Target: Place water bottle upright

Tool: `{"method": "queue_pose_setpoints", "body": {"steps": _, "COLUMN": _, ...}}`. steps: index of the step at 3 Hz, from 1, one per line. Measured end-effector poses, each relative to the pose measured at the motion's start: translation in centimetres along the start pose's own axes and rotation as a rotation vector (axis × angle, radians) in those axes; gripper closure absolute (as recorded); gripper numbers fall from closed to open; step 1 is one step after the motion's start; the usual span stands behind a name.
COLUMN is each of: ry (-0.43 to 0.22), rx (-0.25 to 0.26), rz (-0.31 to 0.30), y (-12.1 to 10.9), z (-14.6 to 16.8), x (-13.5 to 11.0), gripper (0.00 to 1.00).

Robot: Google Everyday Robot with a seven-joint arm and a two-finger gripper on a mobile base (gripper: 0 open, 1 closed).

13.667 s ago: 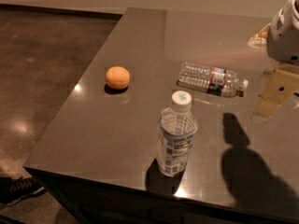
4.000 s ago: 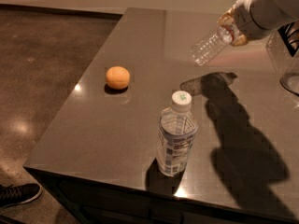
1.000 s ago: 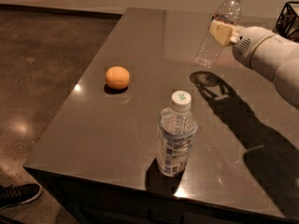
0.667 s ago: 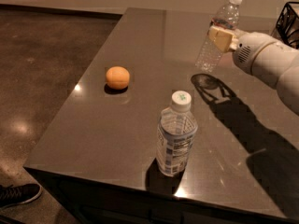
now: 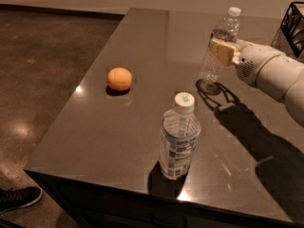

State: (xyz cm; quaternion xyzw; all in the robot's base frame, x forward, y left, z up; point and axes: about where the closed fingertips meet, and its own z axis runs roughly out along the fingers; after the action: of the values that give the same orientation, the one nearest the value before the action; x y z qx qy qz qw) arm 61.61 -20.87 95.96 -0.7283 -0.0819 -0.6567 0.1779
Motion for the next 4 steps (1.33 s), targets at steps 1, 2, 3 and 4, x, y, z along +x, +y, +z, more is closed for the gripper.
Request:
{"method": "queue_pose_setpoints", "body": {"steps": 1, "ry": -0.002, "rx": 0.022, "rz": -0.032, "y": -0.6, "z": -0.2, "x": -0.9, "gripper": 1.00}}
{"method": "queue_pose_setpoints", "body": {"steps": 2, "ry": 0.004, "rx": 0.038, "rz": -0.063, "y": -1.0, "z": -0.1, "x": -1.3, "gripper": 1.00}}
{"method": "queue_pose_setpoints", "body": {"steps": 3, "ry": 0.004, "rx": 0.049, "rz": -0.089, "y": -1.3, "z": 0.0, "x": -1.8, "gripper": 1.00}}
{"method": "queue_pose_setpoints", "body": {"steps": 4, "ry": -0.004, "rx": 0.056, "rz": -0.111, "y": -1.4, "z": 0.0, "x": -2.2, "gripper": 1.00}}
